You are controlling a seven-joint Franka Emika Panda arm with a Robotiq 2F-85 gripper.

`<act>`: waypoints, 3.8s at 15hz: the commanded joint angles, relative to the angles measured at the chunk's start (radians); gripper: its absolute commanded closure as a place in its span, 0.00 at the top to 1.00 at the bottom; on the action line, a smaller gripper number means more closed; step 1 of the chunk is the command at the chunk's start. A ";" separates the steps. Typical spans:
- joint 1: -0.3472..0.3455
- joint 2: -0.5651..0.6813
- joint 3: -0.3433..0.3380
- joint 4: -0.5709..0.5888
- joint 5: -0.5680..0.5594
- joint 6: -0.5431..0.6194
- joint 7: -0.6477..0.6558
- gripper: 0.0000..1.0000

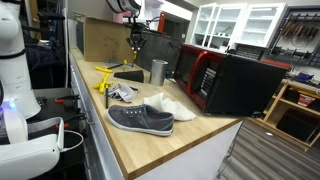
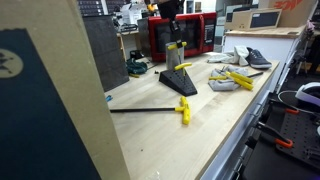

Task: Remove the yellow object from the silver tin and put it on the black platform

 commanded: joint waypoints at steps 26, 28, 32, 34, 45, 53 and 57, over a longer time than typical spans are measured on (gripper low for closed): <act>0.027 0.010 0.025 -0.099 -0.014 0.097 0.023 0.04; 0.027 0.013 0.023 -0.097 -0.018 0.099 0.023 0.04; 0.030 0.018 0.022 -0.094 -0.028 0.097 0.026 0.04; 0.030 0.021 0.021 -0.095 -0.033 0.094 0.029 0.04; 0.032 -0.038 0.044 -0.168 -0.014 0.105 -0.027 0.62; 0.024 -0.126 0.053 -0.202 0.040 0.110 -0.075 1.00; -0.002 -0.134 0.028 -0.176 0.178 0.093 -0.062 0.90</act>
